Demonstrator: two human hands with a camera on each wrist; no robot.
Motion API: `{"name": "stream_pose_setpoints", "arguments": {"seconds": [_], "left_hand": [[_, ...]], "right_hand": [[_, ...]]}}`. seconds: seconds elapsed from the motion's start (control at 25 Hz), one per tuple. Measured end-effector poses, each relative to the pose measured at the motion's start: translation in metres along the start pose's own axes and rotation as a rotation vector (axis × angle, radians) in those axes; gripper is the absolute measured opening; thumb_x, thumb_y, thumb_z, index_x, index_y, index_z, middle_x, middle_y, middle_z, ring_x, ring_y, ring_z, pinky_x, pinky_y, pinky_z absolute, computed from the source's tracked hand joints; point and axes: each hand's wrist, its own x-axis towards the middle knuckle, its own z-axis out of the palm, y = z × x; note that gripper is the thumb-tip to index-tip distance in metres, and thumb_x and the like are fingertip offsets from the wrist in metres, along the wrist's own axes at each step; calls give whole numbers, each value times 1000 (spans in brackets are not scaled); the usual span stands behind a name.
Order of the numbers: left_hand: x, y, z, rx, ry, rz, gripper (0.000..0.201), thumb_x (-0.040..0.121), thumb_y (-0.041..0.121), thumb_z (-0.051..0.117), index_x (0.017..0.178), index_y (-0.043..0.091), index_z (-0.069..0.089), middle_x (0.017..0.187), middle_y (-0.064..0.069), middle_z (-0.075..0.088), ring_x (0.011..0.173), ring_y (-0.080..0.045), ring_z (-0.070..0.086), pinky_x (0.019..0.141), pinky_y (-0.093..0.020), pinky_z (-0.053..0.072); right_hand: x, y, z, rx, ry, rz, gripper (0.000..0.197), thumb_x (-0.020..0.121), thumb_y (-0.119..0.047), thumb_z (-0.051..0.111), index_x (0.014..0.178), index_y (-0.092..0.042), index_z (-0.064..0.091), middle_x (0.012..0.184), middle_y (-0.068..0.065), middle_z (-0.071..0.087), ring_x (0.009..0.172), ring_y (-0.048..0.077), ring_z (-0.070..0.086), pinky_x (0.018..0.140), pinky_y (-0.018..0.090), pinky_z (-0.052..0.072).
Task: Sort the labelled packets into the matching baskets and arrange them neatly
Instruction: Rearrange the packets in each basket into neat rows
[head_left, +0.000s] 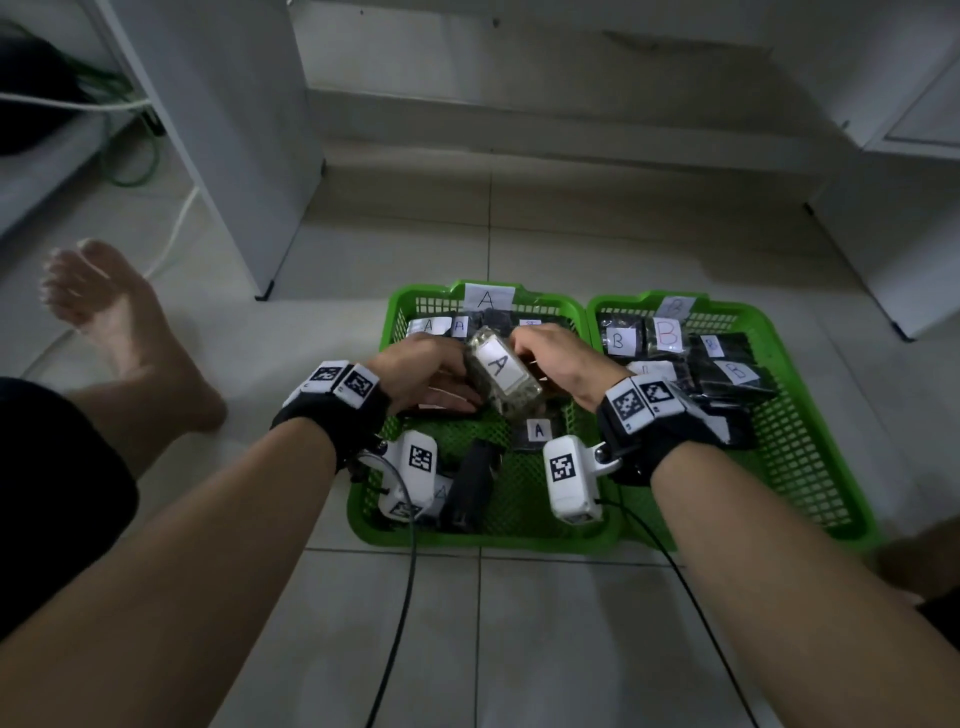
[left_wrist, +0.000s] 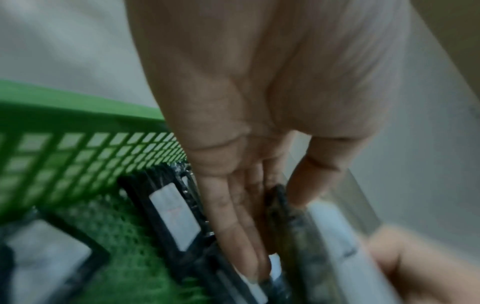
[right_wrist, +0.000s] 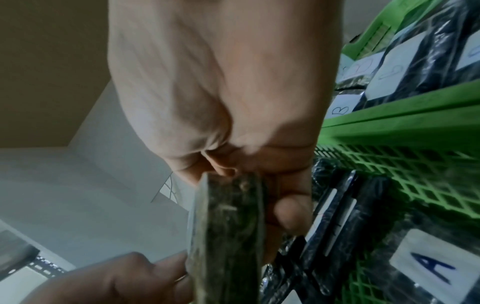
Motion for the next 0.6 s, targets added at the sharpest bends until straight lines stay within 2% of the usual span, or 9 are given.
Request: {"name": "stream_pose_setpoints", "arguments": {"seconds": [0.08,0.16,0.24,0.28,0.36,0.44,0.48,0.52,0.6], "left_hand": [[-2,4,-7,-77,28,54,20,94,1,52,111,-9,58,108,-26,69,93,-37,71,85,-43,60],[-1,7,-13,-68,144,114,27,92,4,64,112,-13,59,106,-27,70,91,-36,72,81,-41,61],[3,13,-20,-94,259,131,30,89,7,69,110,-13,62,102,-28,71,86,-35,73,76,-39,62],[4,15,-23,-83,284,123,31,88,10,72,108,-12,64,100,-27,72,84,-35,73,77,-40,62],[5,17,-33,152,351,106,28,84,21,75,99,-3,71,90,-19,75,78,-31,74,74,-39,62],[2,17,-45,640,556,208,20,85,30,67,87,11,75,82,-9,75,74,-24,71,64,-29,54],[0,15,-50,818,661,290,19,86,28,63,86,14,75,83,-7,74,75,-22,69,63,-25,49],[-2,12,-53,914,712,347,20,87,24,59,87,14,76,87,-7,74,78,-23,68,64,-24,46],[-4,3,-57,989,700,376,20,88,17,57,91,12,77,97,-8,73,83,-22,65,70,-23,43]], "right_hand": [[6,-5,5,-46,29,-32,29,100,-13,40,73,-14,50,83,7,55,73,17,48,68,33,39],[10,-5,11,-40,85,-73,23,101,-29,53,88,-11,59,92,3,65,79,17,59,75,33,47],[11,-6,18,-101,187,-191,41,83,-48,76,105,-16,62,97,-4,69,81,11,66,72,23,53],[13,-7,22,-208,236,-267,52,72,-49,85,106,-18,63,96,-7,69,80,8,66,68,19,52],[19,-8,31,-418,267,-353,55,63,-44,92,103,-17,64,94,-5,69,81,11,66,67,23,51],[24,-9,41,-642,205,-334,57,64,-44,90,107,-17,66,105,-1,66,98,18,63,79,30,52],[25,-10,48,-786,158,-313,62,65,-47,90,113,-16,66,113,1,62,107,20,57,87,34,49],[27,-11,56,-922,114,-296,66,67,-49,88,118,-15,67,119,2,59,114,22,52,94,36,45],[30,-14,72,-1044,71,-310,63,71,-45,87,123,-15,67,123,3,58,118,24,49,100,38,40]]}}
